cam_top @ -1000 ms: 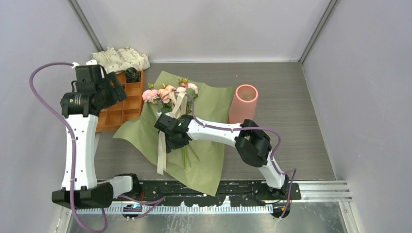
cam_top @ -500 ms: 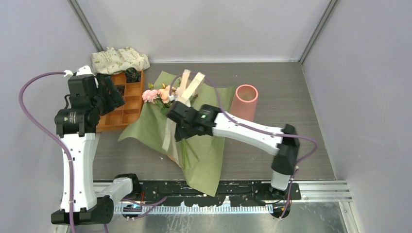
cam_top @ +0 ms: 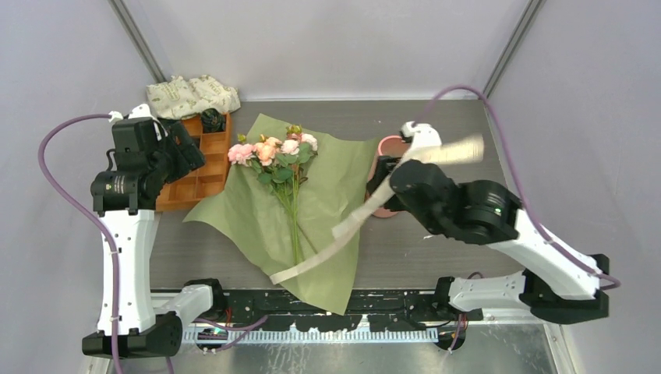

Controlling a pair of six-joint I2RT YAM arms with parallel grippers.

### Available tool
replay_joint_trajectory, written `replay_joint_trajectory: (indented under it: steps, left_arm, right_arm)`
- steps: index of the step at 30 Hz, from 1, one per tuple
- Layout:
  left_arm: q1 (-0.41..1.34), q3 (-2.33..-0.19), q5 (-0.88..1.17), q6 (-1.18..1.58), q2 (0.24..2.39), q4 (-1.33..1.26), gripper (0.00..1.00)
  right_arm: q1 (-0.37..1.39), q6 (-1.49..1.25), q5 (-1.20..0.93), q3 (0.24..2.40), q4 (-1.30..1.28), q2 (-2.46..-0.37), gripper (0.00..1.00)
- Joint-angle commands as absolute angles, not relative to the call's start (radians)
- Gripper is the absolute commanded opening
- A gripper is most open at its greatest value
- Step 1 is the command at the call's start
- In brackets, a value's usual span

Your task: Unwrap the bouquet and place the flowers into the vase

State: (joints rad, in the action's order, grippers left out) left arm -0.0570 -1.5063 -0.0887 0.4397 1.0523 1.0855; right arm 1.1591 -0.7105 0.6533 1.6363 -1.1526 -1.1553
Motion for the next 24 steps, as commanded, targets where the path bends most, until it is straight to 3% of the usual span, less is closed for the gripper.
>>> replay_joint_trajectory:
  steps: [1, 11, 18, 24]
  left_arm:
    - [-0.057, -1.523, -0.031, 0.454, 1.064, 1.007, 0.76]
    - [-0.017, -1.512, -0.021, 0.459, 1.098, 0.974, 0.76]
    - [0.151, -1.533, -0.118, 0.459, 1.137, 0.951, 0.75]
    - [0.198, -1.53, -0.135, 0.454, 1.153, 0.936, 0.75]
  right_arm:
    - [1.165, -0.854, 0.827, 1.603, -1.278, -1.046, 0.63]
    - [1.165, -0.988, 0.925, 1.553, -1.359, -0.9, 0.64]
    - [1.163, -1.073, 0.962, 1.658, -1.658, -1.128, 0.65]
    - [1.155, -0.93, 0.791, 1.631, -1.609, -1.335, 0.65]
